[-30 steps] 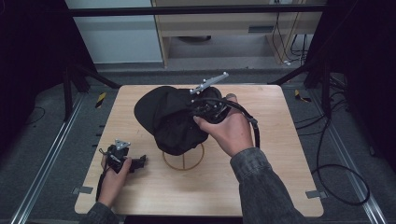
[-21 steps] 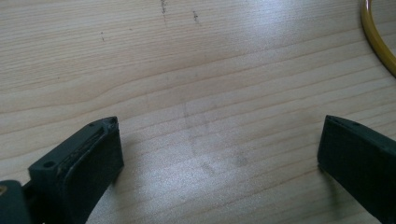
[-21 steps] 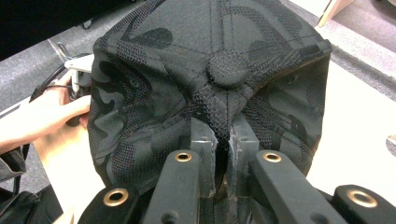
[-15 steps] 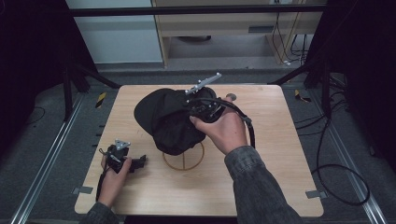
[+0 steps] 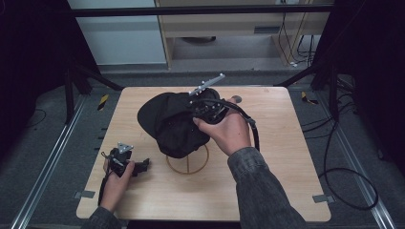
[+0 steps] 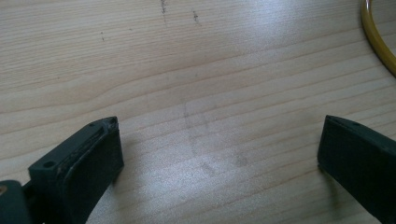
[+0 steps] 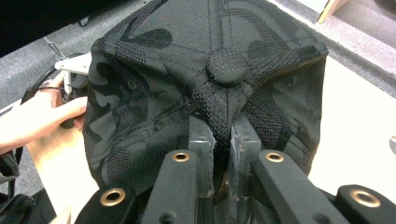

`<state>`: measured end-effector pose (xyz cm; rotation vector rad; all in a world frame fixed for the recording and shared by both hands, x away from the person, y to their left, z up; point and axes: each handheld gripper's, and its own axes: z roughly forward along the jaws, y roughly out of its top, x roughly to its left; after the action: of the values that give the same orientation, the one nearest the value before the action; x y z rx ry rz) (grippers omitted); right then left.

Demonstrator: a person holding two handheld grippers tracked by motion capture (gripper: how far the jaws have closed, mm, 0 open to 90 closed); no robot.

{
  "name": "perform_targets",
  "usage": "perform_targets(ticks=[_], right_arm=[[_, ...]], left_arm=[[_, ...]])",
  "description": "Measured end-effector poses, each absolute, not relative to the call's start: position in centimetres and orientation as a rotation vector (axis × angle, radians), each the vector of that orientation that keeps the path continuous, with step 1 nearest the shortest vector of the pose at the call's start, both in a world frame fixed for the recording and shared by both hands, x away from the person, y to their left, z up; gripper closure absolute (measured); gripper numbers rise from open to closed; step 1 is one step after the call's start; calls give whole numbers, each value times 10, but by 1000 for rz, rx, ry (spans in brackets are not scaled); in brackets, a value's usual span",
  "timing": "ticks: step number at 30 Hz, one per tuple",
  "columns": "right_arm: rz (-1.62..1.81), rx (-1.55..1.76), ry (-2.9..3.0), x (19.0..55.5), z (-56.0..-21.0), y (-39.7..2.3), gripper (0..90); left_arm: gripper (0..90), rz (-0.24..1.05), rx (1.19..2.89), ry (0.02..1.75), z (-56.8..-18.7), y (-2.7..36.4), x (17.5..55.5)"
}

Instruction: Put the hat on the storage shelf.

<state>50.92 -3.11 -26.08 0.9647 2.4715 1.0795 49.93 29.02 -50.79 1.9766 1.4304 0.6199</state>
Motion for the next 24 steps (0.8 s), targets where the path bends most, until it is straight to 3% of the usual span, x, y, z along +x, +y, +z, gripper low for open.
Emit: perform_targets(ticks=[24], right_arm=[[1091,960,2471,517,-259,-27,786]], left_arm=[[0,619,1978,1429,-508,290,499]])
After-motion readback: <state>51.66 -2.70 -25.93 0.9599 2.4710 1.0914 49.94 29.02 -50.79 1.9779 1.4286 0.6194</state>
